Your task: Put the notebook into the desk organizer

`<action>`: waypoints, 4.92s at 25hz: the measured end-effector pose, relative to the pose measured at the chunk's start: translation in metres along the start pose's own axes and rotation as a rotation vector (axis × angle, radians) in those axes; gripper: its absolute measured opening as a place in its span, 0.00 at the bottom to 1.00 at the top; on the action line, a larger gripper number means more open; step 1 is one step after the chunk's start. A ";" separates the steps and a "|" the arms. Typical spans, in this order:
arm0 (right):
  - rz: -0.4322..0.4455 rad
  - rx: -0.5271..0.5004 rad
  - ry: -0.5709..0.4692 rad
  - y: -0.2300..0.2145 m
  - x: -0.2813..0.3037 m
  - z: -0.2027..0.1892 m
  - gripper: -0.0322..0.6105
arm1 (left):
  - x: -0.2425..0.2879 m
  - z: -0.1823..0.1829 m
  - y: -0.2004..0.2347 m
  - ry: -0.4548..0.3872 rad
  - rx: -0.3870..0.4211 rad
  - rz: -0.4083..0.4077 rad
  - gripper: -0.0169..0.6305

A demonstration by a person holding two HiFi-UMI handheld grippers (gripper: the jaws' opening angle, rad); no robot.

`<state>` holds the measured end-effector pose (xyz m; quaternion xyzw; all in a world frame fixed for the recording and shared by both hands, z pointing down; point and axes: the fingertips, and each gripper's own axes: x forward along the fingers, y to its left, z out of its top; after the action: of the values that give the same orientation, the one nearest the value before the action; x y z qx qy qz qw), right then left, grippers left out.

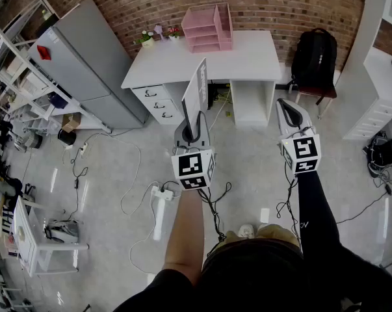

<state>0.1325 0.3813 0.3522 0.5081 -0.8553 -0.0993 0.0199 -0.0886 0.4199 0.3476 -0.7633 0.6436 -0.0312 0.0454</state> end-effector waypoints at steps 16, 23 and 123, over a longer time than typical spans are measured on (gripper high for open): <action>-0.035 0.046 -0.027 -0.001 -0.009 -0.005 0.05 | -0.013 -0.012 0.011 0.023 -0.010 0.014 0.05; -0.037 0.054 -0.009 -0.012 0.007 -0.022 0.05 | 0.010 -0.023 0.012 0.042 -0.017 0.008 0.05; -0.097 -0.005 0.006 -0.226 0.793 -0.136 0.05 | 0.818 -0.096 0.248 0.182 -0.190 -0.351 0.05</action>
<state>-0.0367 -0.4360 0.3890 0.5490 -0.8295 -0.1009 0.0190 -0.2036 -0.4309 0.4072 -0.8587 0.5022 -0.0465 -0.0910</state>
